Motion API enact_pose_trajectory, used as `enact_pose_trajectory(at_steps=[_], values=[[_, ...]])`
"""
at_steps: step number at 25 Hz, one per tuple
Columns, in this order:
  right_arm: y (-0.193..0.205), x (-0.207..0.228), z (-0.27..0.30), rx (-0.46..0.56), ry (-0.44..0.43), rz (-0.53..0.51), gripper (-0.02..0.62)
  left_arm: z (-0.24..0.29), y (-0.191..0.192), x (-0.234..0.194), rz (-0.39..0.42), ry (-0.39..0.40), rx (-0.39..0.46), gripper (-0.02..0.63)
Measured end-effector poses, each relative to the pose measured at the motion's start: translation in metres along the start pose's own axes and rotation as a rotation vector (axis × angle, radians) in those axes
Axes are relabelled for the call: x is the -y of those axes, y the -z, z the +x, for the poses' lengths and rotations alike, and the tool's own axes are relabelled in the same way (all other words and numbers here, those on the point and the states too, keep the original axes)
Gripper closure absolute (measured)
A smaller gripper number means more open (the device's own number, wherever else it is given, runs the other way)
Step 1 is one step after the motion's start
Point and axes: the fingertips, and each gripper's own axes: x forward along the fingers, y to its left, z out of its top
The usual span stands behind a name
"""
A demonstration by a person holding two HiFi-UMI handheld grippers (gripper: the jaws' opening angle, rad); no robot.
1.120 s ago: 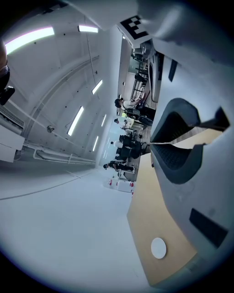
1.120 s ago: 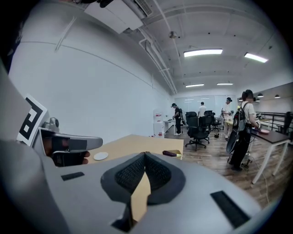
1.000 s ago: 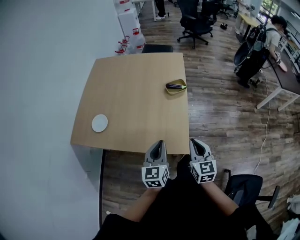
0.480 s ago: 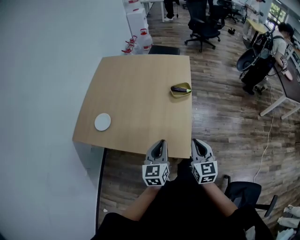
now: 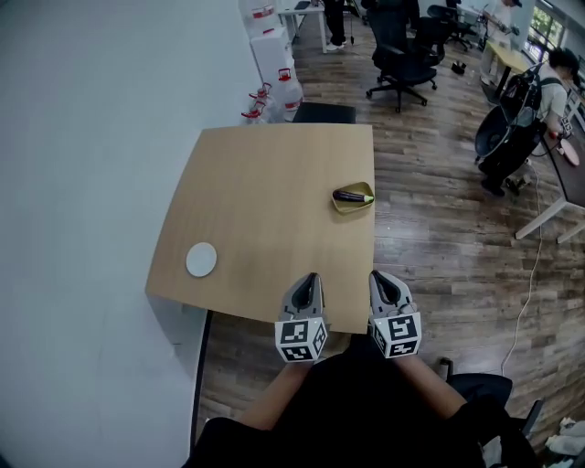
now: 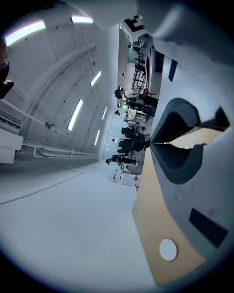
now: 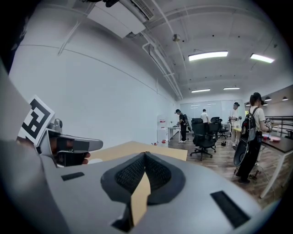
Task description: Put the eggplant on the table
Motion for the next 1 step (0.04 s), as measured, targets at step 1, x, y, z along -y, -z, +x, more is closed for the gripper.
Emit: enact_pose_trajectory(at_steps=[1], values=[[-0.0033, 0.0063, 0.0035, 0.002, -0.003, -0.005, 0.535, 0.0050, -0.0021, 0.0008, -0.003, -0.006, 0.000, 0.584]])
